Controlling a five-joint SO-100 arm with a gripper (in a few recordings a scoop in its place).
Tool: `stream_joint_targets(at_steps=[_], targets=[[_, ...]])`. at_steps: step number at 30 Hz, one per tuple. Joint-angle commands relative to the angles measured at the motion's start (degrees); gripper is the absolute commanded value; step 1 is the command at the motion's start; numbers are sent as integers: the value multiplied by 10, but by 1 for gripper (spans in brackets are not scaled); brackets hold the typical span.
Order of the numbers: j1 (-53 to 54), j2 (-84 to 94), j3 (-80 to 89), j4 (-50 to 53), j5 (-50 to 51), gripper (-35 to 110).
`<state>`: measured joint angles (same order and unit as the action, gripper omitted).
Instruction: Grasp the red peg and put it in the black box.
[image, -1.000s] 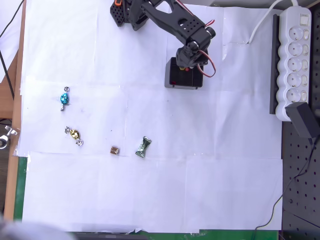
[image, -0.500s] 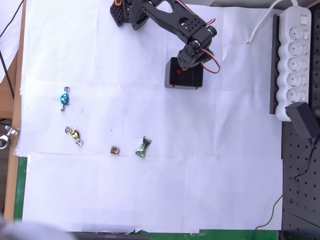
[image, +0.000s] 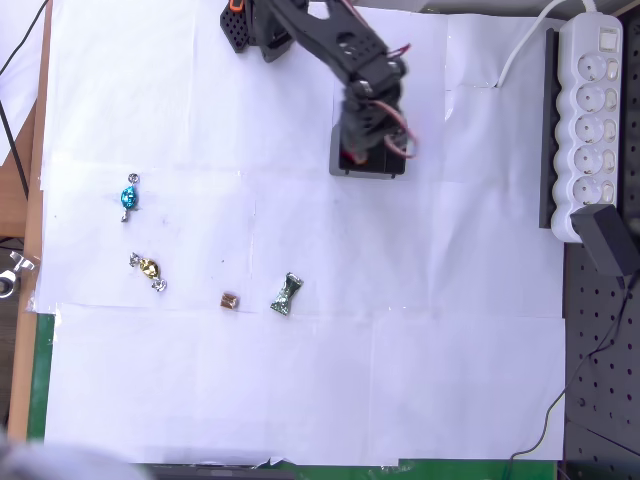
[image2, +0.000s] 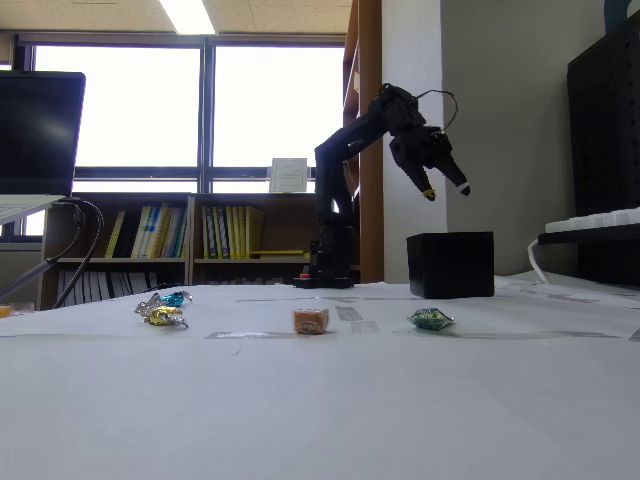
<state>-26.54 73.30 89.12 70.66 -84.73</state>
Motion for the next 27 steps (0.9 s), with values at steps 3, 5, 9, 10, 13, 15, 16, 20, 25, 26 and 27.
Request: stream_joint_targets(at_steps=[3,5,9,10,13,15,16,20,25,26,27], targets=[[99,-189,-182,-129,-136,0],[127,-246,-266,-171,-150,0],[169,-362,-430,-222,-153,0],[176,-396,-471,-228,-151,0],[185,-506,-585,-228,-137,0],[186,-570,-647,-223,-117,0],[187,-594,-669,-216,-107,0],[199,-660,-747,-205,-88,0],[222,-712,-807,-171,-71,0],[226,-718,-813,-163,-67,0],[228,-722,-816,-156,-61,0]])
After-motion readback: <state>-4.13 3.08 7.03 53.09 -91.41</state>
